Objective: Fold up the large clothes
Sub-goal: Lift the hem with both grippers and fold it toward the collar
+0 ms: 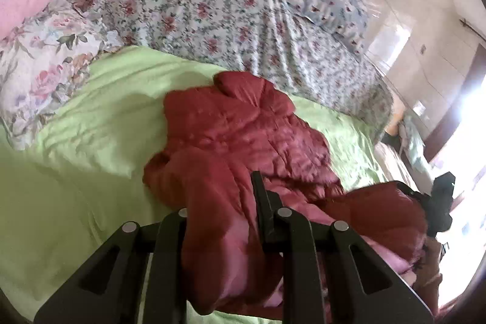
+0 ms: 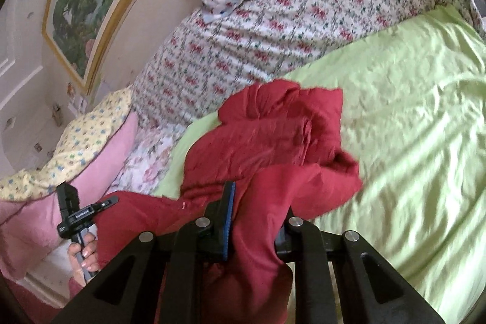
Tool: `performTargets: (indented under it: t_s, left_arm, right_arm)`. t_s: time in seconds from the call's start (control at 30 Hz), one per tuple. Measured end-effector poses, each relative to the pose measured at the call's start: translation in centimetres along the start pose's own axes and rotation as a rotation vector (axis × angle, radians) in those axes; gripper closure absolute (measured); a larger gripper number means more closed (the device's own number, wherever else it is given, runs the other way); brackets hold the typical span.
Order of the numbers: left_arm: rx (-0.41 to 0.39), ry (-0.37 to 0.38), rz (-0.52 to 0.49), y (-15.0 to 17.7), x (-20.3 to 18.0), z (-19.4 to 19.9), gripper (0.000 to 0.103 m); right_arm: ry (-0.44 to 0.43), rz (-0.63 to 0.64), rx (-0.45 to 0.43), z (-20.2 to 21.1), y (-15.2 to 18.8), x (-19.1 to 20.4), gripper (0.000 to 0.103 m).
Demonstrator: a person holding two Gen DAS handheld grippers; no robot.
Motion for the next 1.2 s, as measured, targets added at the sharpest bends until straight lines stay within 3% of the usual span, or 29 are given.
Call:
performTargets:
  t_s: [0.47,0.7,1.2]
  left_arm:
    - [-0.028,-0.110,0.119,-3.7,2.7,-7.1,0.084]
    - [-0.032,-0.180,0.125,-4.7,3.9,-11.1,0.084]
    - [0.049,-0.303,0.148,-5.6,7.1,-21.8,0.082]
  right_arm:
    - [0.112,-0.049,-0.093,-6.6,-4.4,-2.8,0.086]
    - [0.188,-0.076,-0.119,-10.2,-5.4,-5.3,0.086]
    - [0.327,-0.104,-0.055,-18.8,-5.8,-10.9,0.083]
Point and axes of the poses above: each gripper's, at about its wrist camera, not at the fingertips, and z roughly against the way its jaws point, x to its left, y to its underside, the point moved 8 cm from there along -z, roughly the way its jaws point, and after that the axes turned 12 degrees about -x, right-handed, at the moved point
